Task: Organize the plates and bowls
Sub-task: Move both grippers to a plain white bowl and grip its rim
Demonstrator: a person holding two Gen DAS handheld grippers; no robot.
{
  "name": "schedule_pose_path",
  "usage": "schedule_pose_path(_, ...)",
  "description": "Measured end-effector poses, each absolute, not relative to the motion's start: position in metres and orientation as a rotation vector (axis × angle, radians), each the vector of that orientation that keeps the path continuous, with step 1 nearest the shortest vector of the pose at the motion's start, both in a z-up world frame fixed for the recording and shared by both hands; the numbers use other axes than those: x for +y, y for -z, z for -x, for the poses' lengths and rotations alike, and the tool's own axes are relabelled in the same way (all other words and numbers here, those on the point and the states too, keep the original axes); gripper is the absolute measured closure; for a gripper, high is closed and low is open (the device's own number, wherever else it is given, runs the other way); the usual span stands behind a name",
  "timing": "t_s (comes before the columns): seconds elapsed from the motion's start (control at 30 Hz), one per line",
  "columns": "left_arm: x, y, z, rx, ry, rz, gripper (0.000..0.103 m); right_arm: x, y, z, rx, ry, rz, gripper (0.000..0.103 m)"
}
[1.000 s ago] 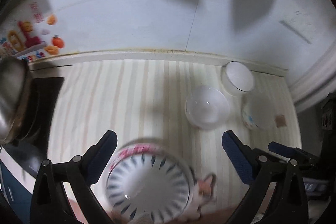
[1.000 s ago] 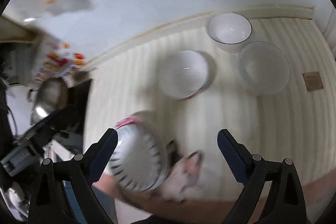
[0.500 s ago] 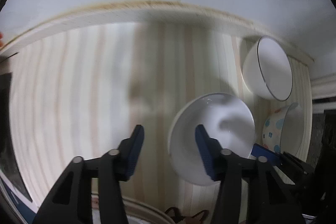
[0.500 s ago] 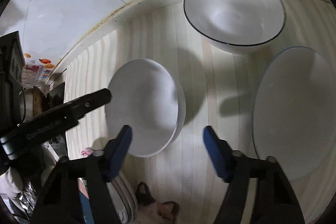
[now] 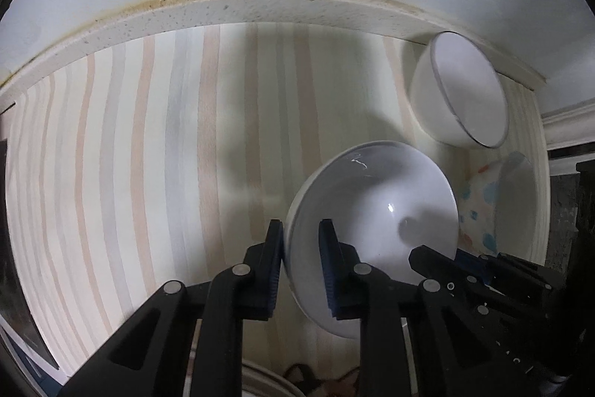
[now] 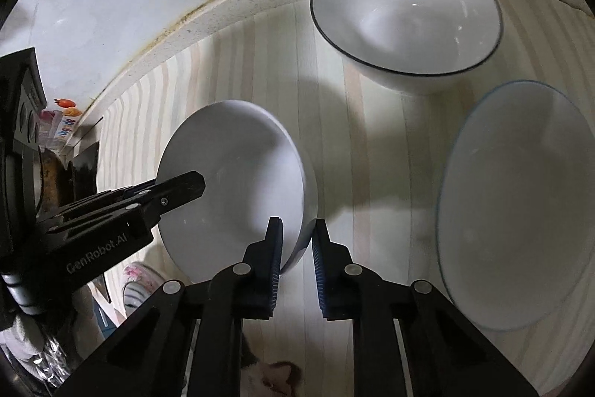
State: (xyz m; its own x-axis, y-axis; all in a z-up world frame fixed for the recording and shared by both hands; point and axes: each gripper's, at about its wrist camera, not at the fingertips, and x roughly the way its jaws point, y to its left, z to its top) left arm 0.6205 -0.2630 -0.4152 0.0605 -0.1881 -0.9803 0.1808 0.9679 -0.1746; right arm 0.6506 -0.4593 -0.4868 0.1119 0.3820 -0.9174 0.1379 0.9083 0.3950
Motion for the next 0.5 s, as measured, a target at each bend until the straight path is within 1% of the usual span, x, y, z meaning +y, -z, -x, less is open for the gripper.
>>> schedule_pose_path(0.23,-0.270,0.380,-0.555,1.454,0.324,0.017,0.086,-0.477,0.453,-0.605,1.440,-0.223,-0.408,0.085)
schedule_pose_path(0.37,-0.272,0.377,-0.521,1.460,0.343,0.006,0.086,-0.489,0.444,-0.565,1.443,-0.225,-0.393,0.085)
schedule_pose_path(0.5,-0.279,0.386,-0.496,1.490,0.362,0.005,0.086,-0.502,0.449,-0.526,1.463,-0.213,-0.409,0.085)
